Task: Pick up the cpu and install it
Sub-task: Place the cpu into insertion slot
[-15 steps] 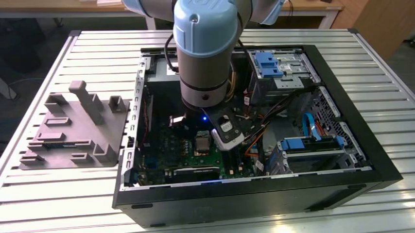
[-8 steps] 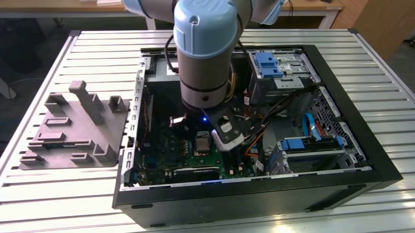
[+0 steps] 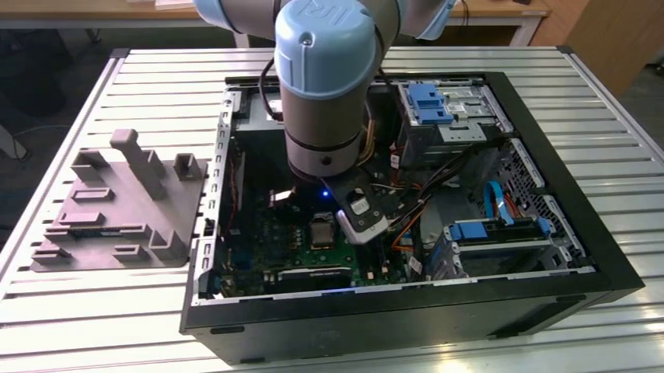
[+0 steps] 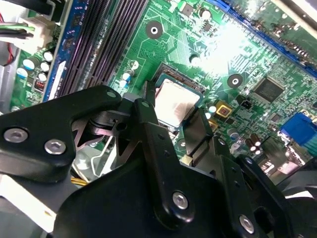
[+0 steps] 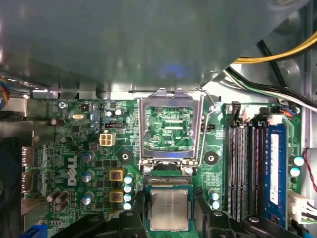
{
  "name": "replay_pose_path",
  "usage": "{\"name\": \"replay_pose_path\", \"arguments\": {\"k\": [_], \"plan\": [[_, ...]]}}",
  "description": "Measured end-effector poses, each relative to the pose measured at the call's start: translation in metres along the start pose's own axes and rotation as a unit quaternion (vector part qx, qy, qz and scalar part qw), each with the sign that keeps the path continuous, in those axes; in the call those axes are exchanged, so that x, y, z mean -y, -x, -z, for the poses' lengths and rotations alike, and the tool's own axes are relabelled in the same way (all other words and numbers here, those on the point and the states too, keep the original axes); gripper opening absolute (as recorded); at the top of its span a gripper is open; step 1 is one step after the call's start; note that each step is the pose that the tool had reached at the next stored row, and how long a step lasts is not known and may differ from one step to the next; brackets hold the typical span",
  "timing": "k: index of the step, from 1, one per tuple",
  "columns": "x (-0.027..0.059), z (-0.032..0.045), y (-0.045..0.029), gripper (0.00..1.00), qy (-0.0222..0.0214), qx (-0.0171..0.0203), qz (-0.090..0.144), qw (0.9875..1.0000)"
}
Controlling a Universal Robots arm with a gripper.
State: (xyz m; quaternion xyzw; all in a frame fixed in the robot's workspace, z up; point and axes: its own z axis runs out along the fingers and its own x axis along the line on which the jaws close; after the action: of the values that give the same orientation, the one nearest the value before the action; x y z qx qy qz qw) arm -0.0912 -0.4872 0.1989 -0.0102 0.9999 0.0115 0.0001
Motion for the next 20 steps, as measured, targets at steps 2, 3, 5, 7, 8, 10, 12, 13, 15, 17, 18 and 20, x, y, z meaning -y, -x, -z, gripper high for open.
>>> {"name": "replay_pose_path", "arguments": {"k": [2, 3, 5, 7, 8, 10, 12, 13, 15, 17, 18, 20], "plan": [[0.0000, -0.0009, 0.0000, 0.47, 0.0000, 0.0000, 0.001, 1.0000], [0.0000, -0.0014, 0.0000, 0.47, 0.0000, 0.0000, 0.001, 1.0000], [0.0000, -0.0021, 0.0001, 0.47, -0.0001, -0.0001, 0.001, 1.0000], [0.0001, -0.0027, 0.0002, 0.47, 0.0000, -0.0001, 0.000, 1.0000], [0.0001, -0.0030, 0.0002, 0.47, -0.0001, -0.0001, 0.000, 1.0000], [0.0001, -0.0036, 0.0002, 0.47, 0.0000, -0.0001, 0.000, 1.0000], [0.0001, -0.0043, 0.0002, 0.47, 0.0000, 0.0000, 0.000, 1.0000], [0.0001, -0.0047, 0.0002, 0.47, 0.0000, 0.0000, 0.000, 1.0000], [0.0001, -0.0055, 0.0002, 0.47, 0.0000, 0.0000, 0.000, 1.0000], [0.0001, -0.0064, 0.0002, 0.47, 0.0000, 0.0000, 0.000, 1.0000], [0.0002, -0.0069, 0.0002, 0.47, 0.0000, -0.0001, 0.000, 1.0000], [0.0002, -0.0079, 0.0001, 0.47, 0.0000, -0.0001, 0.000, 1.0000]]}}
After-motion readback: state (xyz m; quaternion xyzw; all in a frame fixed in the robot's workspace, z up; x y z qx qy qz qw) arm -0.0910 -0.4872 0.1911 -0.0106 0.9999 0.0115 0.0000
